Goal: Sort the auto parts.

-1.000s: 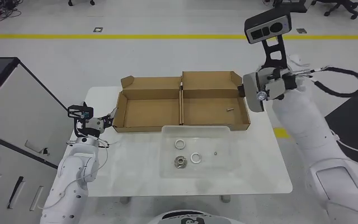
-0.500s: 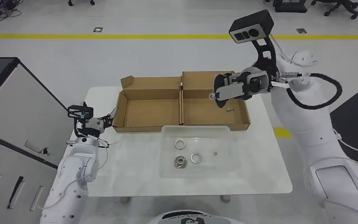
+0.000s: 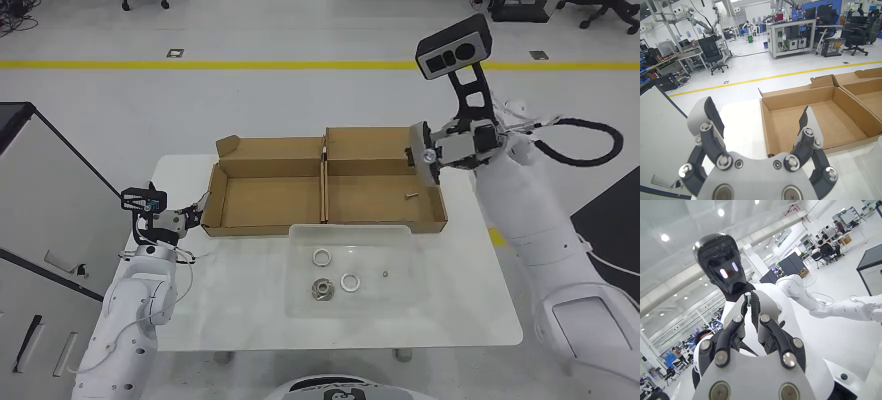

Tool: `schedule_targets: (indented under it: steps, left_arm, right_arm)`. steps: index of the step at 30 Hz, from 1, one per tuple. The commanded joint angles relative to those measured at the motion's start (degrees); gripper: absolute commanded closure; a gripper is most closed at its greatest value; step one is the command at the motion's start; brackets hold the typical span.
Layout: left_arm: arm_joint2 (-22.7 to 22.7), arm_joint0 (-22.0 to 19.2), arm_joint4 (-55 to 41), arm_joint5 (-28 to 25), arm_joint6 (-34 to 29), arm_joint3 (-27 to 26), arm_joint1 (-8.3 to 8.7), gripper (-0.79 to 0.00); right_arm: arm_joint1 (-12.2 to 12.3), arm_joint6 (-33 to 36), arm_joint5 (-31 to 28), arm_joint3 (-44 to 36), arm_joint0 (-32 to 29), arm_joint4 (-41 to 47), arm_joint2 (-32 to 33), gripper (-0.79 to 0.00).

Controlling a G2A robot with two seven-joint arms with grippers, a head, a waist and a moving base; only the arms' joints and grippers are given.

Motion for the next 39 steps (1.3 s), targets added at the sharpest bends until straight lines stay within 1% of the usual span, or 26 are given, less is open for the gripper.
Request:
schedule_targets:
  steps: [1, 8, 19, 31, 35, 39]
  left_arm:
    - [0.00, 0.00, 0.00, 0.00, 0.00, 0.00, 0.00, -0.785]
    - [0.00, 0.00, 0.00, 0.00, 0.00, 0.00, 0.00, -0.785]
    - [0.00, 0.00, 0.00, 0.00, 0.00, 0.00, 0.00, -0.785]
    - [0.00, 0.00, 0.00, 0.00, 0.00, 0.00, 0.00, -0.785]
    - [0.00, 0.00, 0.00, 0.00, 0.00, 0.00, 0.00, -0.785]
    - [0.00, 0.00, 0.00, 0.00, 0.00, 0.00, 0.00, -0.785]
  right_arm:
    - [-0.32, 0.24, 0.43, 0.37, -0.20, 1.76, -0.27, 0.000]
    - [-1.67, 1.13, 1.59, 1.51, -0.60, 7.46, -0.78, 0.000]
    - [-3.47, 1.47, 2.07, 2.03, -0.20, 9.52, -0.71, 0.000]
    - [-3.87, -0.39, -1.62, 1.95, 0.64, -2.96, 1.86, 0.000]
    - [-4.00, -0.84, -1.56, 1.42, 0.17, -4.38, 2.47, 0.000]
    - [-4.30, -0.20, -0.65, 1.00, -0.49, -2.80, 2.65, 0.000]
